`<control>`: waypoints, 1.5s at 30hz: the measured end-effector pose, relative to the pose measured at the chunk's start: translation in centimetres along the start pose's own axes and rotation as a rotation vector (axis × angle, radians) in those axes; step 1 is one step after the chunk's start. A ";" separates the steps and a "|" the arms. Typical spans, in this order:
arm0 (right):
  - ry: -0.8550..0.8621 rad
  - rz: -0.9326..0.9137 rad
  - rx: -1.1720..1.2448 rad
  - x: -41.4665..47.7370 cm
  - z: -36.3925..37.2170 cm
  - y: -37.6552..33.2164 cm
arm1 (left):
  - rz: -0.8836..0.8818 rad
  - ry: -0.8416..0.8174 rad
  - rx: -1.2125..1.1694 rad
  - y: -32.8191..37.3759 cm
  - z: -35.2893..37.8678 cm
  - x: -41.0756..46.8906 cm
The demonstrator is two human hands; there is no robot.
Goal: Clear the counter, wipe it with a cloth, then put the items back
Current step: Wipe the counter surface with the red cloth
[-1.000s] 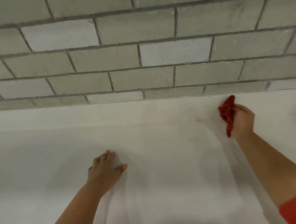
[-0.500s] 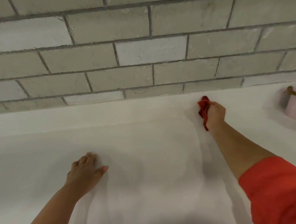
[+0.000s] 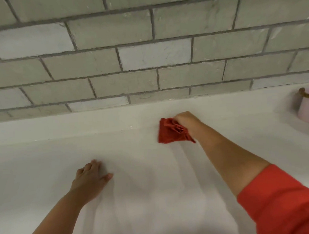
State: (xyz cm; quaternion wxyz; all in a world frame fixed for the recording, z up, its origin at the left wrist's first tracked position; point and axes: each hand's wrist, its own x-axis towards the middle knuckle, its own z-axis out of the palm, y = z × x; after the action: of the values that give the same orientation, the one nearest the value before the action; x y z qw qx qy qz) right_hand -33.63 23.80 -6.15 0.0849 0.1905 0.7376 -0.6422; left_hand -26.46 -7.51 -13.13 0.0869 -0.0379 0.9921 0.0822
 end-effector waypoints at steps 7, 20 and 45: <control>0.134 -0.143 -0.751 0.4 -4.3 1.3 | -0.008 -0.004 -0.003 0.3 -0.2 -0.2; 0.802 -0.189 -0.083 3.0 -6.1 1.9 | -0.004 -0.024 0.005 0.5 -0.6 -0.7; 0.075 -0.892 -0.996 1.9 22.2 0.2 | -0.017 -0.037 -0.082 1.6 -1.6 -2.3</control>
State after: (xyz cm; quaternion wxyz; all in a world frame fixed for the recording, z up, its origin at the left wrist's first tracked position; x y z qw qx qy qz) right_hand -37.98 2.43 -10.59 -0.1364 -0.1724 0.9566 -0.1914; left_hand -24.58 -6.10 -10.95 0.1043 -0.0483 0.9858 0.1228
